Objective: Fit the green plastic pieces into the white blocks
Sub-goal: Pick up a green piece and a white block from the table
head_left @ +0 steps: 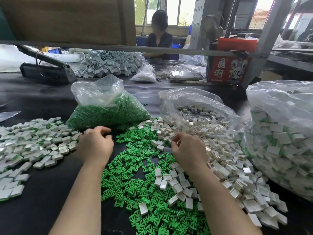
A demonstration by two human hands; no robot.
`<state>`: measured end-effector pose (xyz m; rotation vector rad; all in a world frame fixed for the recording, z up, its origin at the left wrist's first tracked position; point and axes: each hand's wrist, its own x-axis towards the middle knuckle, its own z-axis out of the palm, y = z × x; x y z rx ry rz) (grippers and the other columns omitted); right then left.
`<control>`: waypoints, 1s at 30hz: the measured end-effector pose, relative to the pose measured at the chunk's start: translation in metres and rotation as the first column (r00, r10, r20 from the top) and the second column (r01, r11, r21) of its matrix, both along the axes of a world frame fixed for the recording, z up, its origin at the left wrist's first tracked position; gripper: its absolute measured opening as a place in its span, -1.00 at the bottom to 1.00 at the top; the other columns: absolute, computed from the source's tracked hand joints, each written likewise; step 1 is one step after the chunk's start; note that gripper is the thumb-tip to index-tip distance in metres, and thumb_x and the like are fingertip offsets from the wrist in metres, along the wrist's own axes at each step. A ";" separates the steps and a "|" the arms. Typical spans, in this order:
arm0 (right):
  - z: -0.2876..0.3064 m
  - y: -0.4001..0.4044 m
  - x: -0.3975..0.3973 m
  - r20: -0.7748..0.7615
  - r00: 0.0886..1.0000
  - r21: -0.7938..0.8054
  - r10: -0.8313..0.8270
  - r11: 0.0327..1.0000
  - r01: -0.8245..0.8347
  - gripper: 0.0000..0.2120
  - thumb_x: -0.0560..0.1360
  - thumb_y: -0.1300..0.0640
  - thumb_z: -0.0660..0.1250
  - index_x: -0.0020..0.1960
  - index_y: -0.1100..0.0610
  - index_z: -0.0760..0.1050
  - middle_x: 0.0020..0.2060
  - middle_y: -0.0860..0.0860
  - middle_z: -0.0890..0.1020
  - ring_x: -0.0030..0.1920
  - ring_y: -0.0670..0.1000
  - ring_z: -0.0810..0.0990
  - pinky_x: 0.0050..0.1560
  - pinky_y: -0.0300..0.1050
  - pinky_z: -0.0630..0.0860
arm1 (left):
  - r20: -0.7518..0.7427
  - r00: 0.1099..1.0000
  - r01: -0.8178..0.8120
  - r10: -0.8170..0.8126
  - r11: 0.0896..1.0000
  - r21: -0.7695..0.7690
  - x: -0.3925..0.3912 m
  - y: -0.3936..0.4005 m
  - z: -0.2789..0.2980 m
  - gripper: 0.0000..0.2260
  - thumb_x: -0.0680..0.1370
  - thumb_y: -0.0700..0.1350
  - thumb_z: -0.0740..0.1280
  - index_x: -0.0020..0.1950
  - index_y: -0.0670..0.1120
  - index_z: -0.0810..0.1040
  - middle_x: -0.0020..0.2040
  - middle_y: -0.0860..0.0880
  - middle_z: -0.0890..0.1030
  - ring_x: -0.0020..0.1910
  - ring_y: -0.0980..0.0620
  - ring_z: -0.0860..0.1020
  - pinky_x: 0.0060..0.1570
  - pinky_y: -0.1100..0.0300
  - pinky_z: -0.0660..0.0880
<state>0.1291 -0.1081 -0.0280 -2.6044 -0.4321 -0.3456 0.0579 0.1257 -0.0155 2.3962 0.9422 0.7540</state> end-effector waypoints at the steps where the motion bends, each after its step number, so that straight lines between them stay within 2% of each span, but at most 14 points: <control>1: 0.000 0.001 -0.001 0.024 1.000 -0.036 0.009 0.999 -0.008 -0.85 0.57 -0.02 0.27 0.04 0.00 0.57 -0.14 -0.09 0.65 -0.09 -0.04 0.53 0.05 -0.10 0.49 | 0.077 0.989 0.133 -0.129 0.990 -0.041 0.003 -0.009 0.003 -0.85 0.52 -0.14 0.39 0.06 0.01 0.66 -0.02 -0.08 0.66 -0.06 -0.12 0.59 -0.06 0.05 0.54; 3: -0.002 0.002 -0.002 0.047 0.998 -0.080 0.030 0.996 -0.026 -0.85 0.56 -0.04 0.27 0.04 -0.04 0.57 -0.11 -0.12 0.64 -0.06 -0.05 0.49 0.04 -0.12 0.42 | 0.143 0.923 0.371 -0.357 0.924 -0.092 0.008 -0.030 0.009 -0.85 0.53 -0.19 0.37 0.01 0.03 0.66 -0.13 0.03 0.65 -0.26 0.00 0.60 -0.24 0.10 0.57; 5: -0.003 0.002 -0.001 0.038 0.998 -0.104 0.044 0.994 -0.040 -0.85 0.55 -0.05 0.27 0.04 -0.05 0.57 -0.08 -0.13 0.63 -0.02 -0.05 0.48 0.09 -0.09 0.39 | 0.090 0.846 0.531 -0.525 0.844 -0.069 0.014 -0.050 0.009 -0.82 0.55 -0.21 0.35 0.00 0.07 0.65 -0.14 0.12 0.59 -0.32 0.13 0.55 -0.33 0.23 0.51; 7: -0.004 0.002 -0.001 0.011 0.998 -0.100 0.063 0.993 -0.062 -0.84 0.54 -0.09 0.27 0.03 -0.08 0.57 -0.09 -0.15 0.62 0.01 -0.05 0.47 0.12 -0.05 0.37 | -0.018 0.769 0.637 -0.639 0.769 -0.048 0.021 -0.068 0.003 -0.79 0.58 -0.19 0.32 0.05 0.10 0.64 -0.06 0.13 0.54 -0.24 0.18 0.52 -0.23 0.27 0.49; 9: -0.002 0.002 -0.003 -0.017 0.996 -0.081 0.093 0.992 -0.094 -0.82 0.52 -0.14 0.29 0.00 -0.09 0.58 -0.13 -0.15 0.61 0.02 -0.04 0.46 0.11 -0.05 0.34 | -0.124 0.717 0.684 -0.686 0.727 -0.063 0.025 -0.082 -0.004 -0.77 0.60 -0.15 0.28 0.14 0.11 0.63 0.01 0.08 0.50 -0.09 0.10 0.53 -0.03 0.13 0.53; 12: 0.001 0.003 -0.003 -0.092 0.982 -0.081 0.163 0.982 -0.171 -0.74 0.46 -0.23 0.29 -0.01 -0.08 0.59 -0.11 -0.13 0.62 0.04 -0.04 0.47 0.14 -0.02 0.37 | -0.277 0.688 0.697 -0.671 0.717 -0.009 0.029 -0.090 -0.012 -0.69 0.60 -0.14 0.25 0.26 0.15 0.58 -0.02 0.02 0.44 0.03 -0.03 0.50 0.10 0.01 0.49; 16: 0.005 0.000 -0.004 -0.243 0.933 -0.040 0.266 0.958 -0.284 -0.77 0.41 -0.20 0.35 0.01 -0.14 0.56 -0.15 -0.16 0.57 0.03 -0.03 0.54 0.16 0.01 0.43 | -0.250 0.730 0.656 -0.636 0.755 -0.006 0.030 -0.089 -0.011 -0.77 0.61 -0.09 0.27 0.22 0.08 0.61 -0.03 0.02 0.45 0.08 -0.05 0.51 0.14 0.01 0.47; 20: 0.004 0.001 -0.004 -0.227 0.936 -0.039 0.268 0.958 -0.283 -0.81 0.39 -0.15 0.42 -0.02 -0.14 0.58 -0.21 -0.22 0.51 -0.02 -0.07 0.52 0.11 -0.04 0.41 | -0.248 0.754 0.624 -0.608 0.781 -0.016 0.029 -0.090 -0.009 -0.84 0.58 -0.11 0.32 0.14 0.01 0.59 0.06 -0.01 0.47 0.09 -0.05 0.51 0.17 -0.02 0.47; 24: 0.003 0.002 -0.003 -0.232 0.932 0.036 0.277 0.960 -0.276 -0.80 0.38 -0.11 0.47 -0.06 -0.10 0.56 -0.22 -0.20 0.55 -0.11 -0.14 0.52 -0.14 -0.19 0.37 | -0.262 0.776 0.590 -0.573 0.807 -0.019 0.029 -0.090 -0.010 -0.94 0.57 -0.13 0.33 0.01 -0.04 0.58 0.04 -0.02 0.43 0.05 -0.04 0.50 0.12 0.01 0.48; 25: 0.003 0.002 -0.003 -0.234 0.931 0.048 0.280 0.960 -0.277 -0.82 0.39 -0.09 0.47 -0.07 -0.09 0.55 -0.20 -0.19 0.58 -0.11 -0.15 0.53 -0.13 -0.20 0.36 | -0.263 0.781 0.584 -0.567 0.811 -0.013 0.029 -0.090 -0.010 -0.94 0.56 -0.13 0.34 0.00 -0.03 0.59 0.02 -0.01 0.43 0.04 -0.04 0.50 0.10 0.03 0.48; 28: 0.003 0.003 -0.005 -0.226 0.925 0.064 0.306 0.952 -0.300 -0.92 0.44 0.00 0.44 -0.11 -0.07 0.55 -0.14 -0.16 0.64 -0.06 -0.11 0.57 0.05 -0.07 0.43 | -0.255 0.797 0.571 -0.548 0.821 0.018 0.030 -0.089 -0.009 -0.96 0.56 -0.13 0.34 -0.02 -0.02 0.58 -0.03 0.01 0.45 0.02 -0.04 0.52 0.03 0.07 0.47; 30: 0.004 0.005 -0.006 -0.205 0.926 0.082 0.318 0.948 -0.307 -0.95 0.45 0.05 0.42 -0.14 -0.05 0.55 -0.15 -0.14 0.65 -0.08 -0.10 0.58 0.06 -0.06 0.49 | -0.249 0.801 0.568 -0.544 0.822 0.031 0.030 -0.089 -0.010 -0.94 0.57 -0.10 0.34 0.03 -0.03 0.54 -0.01 0.00 0.45 0.03 -0.06 0.53 0.03 0.07 0.45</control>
